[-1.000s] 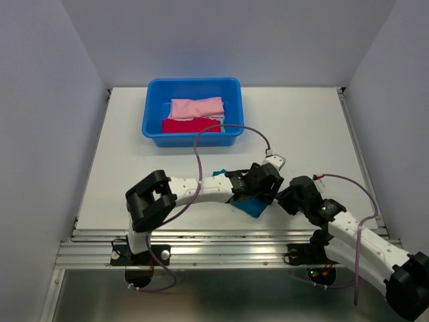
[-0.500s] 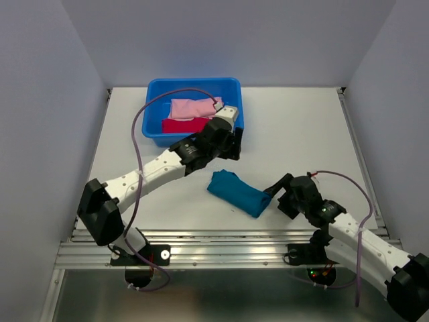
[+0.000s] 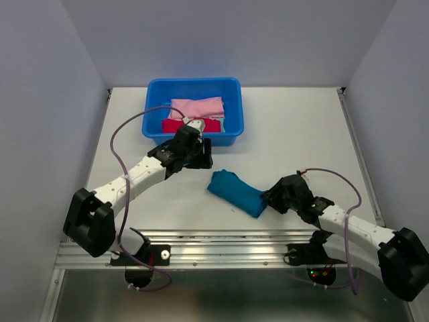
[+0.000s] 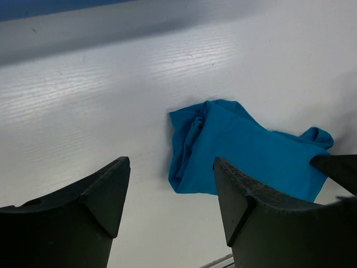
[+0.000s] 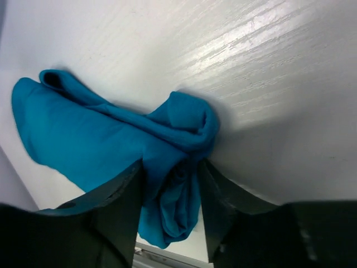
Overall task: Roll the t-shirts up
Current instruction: Roll the T-shirt to the center of the board.
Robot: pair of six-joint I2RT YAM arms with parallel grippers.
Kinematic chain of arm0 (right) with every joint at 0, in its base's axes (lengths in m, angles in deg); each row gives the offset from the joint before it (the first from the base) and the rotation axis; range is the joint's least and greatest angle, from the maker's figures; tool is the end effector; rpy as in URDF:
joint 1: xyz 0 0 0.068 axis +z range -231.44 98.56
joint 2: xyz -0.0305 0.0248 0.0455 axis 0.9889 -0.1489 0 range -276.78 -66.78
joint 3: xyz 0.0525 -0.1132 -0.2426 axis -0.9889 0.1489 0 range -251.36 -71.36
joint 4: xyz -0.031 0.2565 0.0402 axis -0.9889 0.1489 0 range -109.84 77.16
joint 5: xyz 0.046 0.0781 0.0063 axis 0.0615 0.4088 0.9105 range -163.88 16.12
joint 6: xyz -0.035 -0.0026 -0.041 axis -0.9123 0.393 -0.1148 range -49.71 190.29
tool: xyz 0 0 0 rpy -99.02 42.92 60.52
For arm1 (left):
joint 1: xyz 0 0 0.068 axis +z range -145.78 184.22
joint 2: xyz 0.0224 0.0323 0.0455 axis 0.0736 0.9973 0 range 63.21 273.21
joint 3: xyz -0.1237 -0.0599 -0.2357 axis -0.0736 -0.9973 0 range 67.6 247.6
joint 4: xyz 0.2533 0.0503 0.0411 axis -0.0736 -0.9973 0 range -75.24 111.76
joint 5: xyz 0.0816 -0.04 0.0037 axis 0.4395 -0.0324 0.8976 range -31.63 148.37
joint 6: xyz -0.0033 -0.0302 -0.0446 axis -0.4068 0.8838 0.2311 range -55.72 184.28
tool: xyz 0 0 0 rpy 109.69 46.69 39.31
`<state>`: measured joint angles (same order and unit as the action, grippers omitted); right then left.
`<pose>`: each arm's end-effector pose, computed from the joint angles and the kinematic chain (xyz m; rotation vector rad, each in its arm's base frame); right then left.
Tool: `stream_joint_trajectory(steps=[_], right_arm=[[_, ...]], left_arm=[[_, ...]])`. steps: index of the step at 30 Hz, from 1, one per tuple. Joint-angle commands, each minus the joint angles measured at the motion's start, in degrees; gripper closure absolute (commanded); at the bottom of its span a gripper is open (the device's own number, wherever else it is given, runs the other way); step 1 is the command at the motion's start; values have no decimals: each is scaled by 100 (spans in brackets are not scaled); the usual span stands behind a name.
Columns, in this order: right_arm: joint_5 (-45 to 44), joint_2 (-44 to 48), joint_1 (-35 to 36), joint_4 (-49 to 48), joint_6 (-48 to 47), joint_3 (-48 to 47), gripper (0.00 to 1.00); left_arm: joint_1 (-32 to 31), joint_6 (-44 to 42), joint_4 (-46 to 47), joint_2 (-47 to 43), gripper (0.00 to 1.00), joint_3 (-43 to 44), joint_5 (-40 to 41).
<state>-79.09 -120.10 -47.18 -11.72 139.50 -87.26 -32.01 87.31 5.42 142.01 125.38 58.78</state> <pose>0.1422 0.0931 0.1458 0.7937 2.3666 0.7305 0.2470 -0.1808 0.2740 0.2582 2.2667 -0.5509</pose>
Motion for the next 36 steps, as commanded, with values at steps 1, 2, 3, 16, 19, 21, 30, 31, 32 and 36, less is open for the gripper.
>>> stream_joint_trajectory(steps=[1,2,3,16,19,21,30,31,32,36], right_arm=[[-427,-371,54,-250,-380,-114,56],[-480,-564,54,-232,-478,-245,61],[-568,-652,54,-223,-592,-325,70],[-393,-1990,-261,216,-2578,-1661,98],[-305,-1972,-324,286,-2728,-1706,99],[-261,-1963,-324,287,-2807,-1715,99],[-103,-1972,-376,304,-2966,-1706,99],[-85,-1989,-376,304,-2992,-1715,99],[-76,-2033,-376,304,-3010,-1732,99],[3,-2138,-376,295,-3089,-1802,99]], left_arm=[[46,18,139,-383,27,-275,-541],[46,9,174,-462,27,-354,-585],[46,9,279,-497,27,-546,-751],[37,483,1387,-428,7,-1462,-1305],[37,834,1957,-357,10,-1787,-1604],[45,1036,2283,-234,10,-1928,-1649],[239,1222,2837,336,17,-2034,-1429],[239,1222,2890,416,18,-1999,-1403],[248,1230,2952,503,19,-1990,-1411],[248,1292,3110,1030,24,-1876,-1447]])
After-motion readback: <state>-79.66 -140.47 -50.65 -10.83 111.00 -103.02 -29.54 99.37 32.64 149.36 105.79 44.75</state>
